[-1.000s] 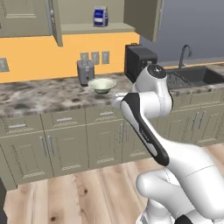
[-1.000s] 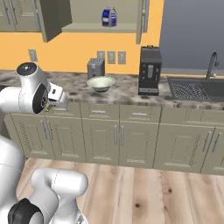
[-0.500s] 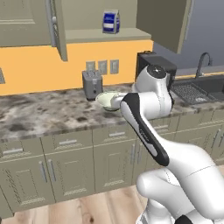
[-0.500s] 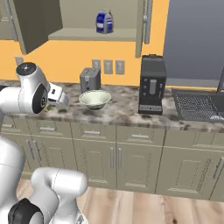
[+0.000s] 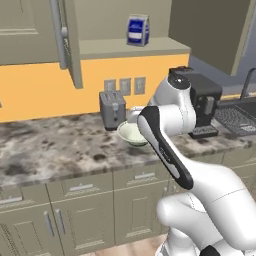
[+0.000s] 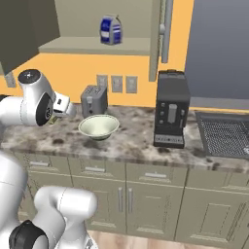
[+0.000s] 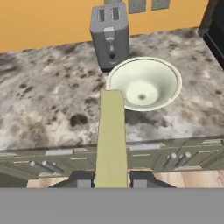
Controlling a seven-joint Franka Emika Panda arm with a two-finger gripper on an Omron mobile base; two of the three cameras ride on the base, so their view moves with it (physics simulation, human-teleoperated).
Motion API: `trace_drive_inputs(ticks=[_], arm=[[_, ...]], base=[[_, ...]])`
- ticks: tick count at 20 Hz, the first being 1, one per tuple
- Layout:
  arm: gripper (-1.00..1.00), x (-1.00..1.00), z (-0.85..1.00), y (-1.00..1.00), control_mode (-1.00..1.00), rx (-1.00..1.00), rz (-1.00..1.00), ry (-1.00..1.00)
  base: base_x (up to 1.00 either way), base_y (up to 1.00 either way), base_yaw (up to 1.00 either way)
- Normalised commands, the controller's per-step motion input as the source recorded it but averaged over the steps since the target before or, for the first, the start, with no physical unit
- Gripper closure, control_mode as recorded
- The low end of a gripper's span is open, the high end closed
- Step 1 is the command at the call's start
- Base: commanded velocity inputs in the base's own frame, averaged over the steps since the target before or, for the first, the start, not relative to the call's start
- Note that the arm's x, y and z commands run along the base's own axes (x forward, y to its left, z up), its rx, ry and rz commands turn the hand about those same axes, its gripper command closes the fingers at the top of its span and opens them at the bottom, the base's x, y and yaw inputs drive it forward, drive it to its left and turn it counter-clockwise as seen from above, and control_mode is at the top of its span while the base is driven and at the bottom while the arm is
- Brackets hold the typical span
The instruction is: Pick the egg and butter from the fridge and place them by the bowl for mixing.
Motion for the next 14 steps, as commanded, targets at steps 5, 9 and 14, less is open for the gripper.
trace_drive_inputs(ticks=[5, 9, 14], arm=[[1.0, 0.0, 0.0, 0.0, 1.0, 0.0, 0.0, 0.0], [1.0, 0.0, 0.0, 0.0, 1.0, 0.0, 0.0, 0.0], [1.0, 0.0, 0.0, 0.0, 1.0, 0.0, 0.0, 0.0]], base=[[0.58, -0.02, 0.0], [0.55, 0.0, 0.01], [0.53, 0.0, 0.03]])
